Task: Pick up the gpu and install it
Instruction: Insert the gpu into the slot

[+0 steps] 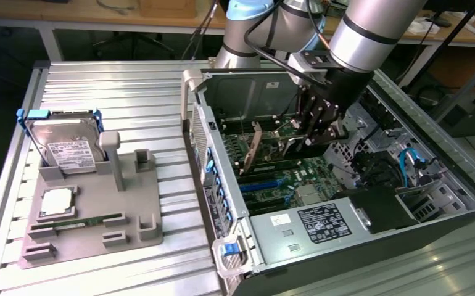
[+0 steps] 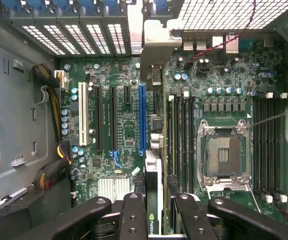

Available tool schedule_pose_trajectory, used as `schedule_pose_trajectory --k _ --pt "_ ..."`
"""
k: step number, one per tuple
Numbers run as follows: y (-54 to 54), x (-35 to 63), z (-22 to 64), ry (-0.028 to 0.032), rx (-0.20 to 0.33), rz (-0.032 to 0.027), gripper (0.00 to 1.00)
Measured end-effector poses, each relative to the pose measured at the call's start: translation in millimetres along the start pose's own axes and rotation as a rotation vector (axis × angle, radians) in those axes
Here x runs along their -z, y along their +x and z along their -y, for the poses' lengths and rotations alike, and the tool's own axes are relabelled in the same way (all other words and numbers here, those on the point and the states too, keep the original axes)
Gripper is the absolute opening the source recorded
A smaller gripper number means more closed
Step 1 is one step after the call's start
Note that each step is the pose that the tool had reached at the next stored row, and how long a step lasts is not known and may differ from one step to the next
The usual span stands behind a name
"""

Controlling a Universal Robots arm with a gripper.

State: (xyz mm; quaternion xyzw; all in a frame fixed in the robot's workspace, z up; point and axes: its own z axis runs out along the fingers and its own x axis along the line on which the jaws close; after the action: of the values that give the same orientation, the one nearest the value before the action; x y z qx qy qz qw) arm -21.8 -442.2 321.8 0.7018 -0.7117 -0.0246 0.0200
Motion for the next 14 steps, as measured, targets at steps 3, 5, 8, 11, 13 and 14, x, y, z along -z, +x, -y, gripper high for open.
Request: schedule_pose_trajectory --k 3,5,8,11,13,14 --pt "0.0 -0.2 0.0 0.0001 0.000 0.0003 0.27" --pt "0.0 -0.2 0.0 0.0001 0.000 0.0002 0.27" --pt "0.0 -1.0 -1.1 0.0003 0.000 0.0005 0.27" --pt "0.0 -1.8 -2.6 0.0000 0.000 0.0000 0.27" --pt "0.1 -2.2 -4.6 0.0002 0.000 0.0002 0.27" --pt "0.1 -2.4 -6.0 0.0004 0.000 0.0002 0.27"
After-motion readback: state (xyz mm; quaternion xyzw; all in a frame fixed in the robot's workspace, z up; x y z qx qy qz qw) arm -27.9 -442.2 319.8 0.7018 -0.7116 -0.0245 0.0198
